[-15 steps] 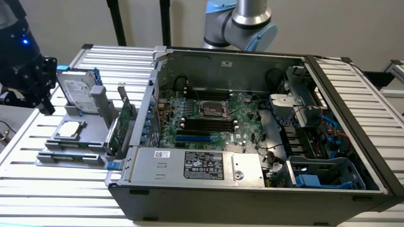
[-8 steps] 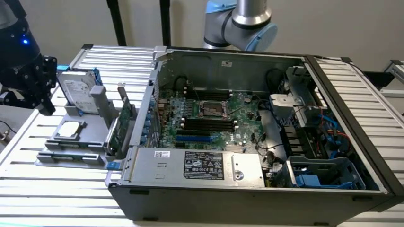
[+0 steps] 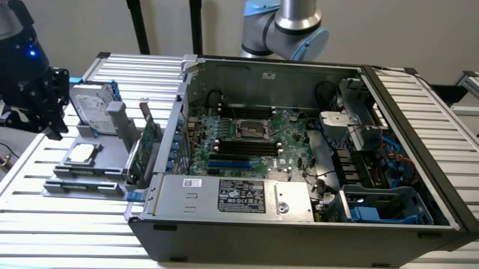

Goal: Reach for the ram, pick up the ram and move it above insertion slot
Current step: 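Pick up the ram and move it above insertion slot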

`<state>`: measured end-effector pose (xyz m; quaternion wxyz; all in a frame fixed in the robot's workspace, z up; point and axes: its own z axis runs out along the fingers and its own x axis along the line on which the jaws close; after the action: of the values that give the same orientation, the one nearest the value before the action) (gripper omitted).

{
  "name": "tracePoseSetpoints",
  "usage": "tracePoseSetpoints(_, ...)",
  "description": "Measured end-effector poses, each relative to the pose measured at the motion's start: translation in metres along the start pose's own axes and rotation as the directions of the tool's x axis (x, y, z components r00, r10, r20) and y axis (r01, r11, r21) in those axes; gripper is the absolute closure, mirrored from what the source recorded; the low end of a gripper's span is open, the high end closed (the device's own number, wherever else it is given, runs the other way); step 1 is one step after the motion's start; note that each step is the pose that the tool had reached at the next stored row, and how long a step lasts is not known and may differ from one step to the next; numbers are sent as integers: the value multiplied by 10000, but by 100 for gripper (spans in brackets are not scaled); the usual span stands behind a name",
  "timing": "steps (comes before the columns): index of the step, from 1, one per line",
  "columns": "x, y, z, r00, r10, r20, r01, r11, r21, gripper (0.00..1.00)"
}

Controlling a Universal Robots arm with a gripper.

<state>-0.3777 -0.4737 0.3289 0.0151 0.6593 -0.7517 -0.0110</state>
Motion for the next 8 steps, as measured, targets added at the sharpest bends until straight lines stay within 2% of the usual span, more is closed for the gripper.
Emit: tracePoseSetpoints(8,9,-7,145,10000,-65,-3,65,10000,0,76)
